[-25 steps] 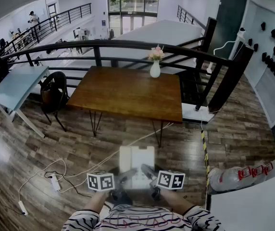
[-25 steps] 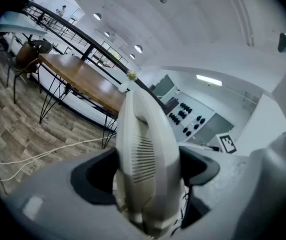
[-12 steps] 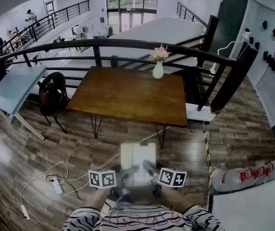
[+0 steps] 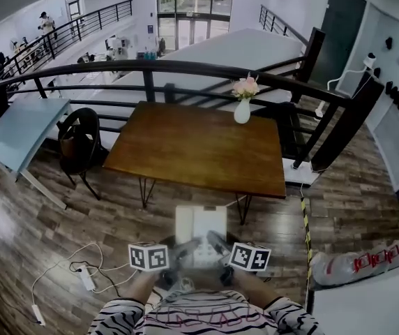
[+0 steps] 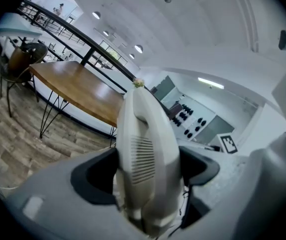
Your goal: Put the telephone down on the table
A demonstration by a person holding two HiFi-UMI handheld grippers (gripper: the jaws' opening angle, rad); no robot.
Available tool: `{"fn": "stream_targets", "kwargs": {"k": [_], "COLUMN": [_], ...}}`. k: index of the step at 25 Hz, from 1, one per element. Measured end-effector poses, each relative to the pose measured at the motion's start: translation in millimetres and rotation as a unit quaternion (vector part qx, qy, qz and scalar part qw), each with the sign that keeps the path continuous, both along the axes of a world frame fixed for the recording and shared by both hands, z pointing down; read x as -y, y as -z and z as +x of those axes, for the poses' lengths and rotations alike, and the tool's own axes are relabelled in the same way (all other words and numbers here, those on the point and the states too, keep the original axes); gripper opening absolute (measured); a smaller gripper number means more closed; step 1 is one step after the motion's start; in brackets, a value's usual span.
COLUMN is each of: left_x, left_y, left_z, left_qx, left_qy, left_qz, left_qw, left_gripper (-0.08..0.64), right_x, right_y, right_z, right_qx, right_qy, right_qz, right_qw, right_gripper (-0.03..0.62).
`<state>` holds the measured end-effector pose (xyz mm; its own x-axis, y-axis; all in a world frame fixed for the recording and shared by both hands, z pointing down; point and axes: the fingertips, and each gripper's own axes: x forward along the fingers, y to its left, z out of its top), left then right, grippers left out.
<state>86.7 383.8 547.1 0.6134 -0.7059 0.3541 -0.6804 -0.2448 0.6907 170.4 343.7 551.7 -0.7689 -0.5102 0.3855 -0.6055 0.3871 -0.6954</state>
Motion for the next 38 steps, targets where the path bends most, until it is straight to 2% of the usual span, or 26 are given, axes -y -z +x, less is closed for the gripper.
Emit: {"fn": "stream_targets", "kwargs": {"k": [5,11,19,26,38], "left_x": [18.4,50.1,126.2,203.8,323.4], "left_y": [3.9,-4.6,-2.5,-7.9,-6.8], "left_z": [-36.1,-65.5,-90.7,-102.1,-98.0], "left_qx": [0.003,0.008,-0.003,0.010,0.000], "left_qy": [0.005,0.024,0.052,0.072,0.121], "left_qz": [-0.001,-0.011,-0.004,-0.011,-0.001], "left_qw": [1.0000,0.9996,0.9987,0.9973,0.9926], "left_gripper": [0.387,0.387,0.387,0.387,0.385], "right_x": [19.7,55.3,134.4,217.1,343.0], "right_y": [2.0,0.7,-3.1,-1.9,-6.9], "right_z": [-37.3,-64.7,-95.4,-105.0,-111.5], "right_qx": [0.003,0.000,0.003,0.002,0.002], "right_qy": [0.000,0.016,0.044,0.066,0.122], "right_qz": [0.001,-0.001,-0.003,0.000,0.006], "right_qw": [1.000,1.000,0.999,0.998,0.993], "right_gripper": [0.285,0.285,0.285,0.284,0.284]}}
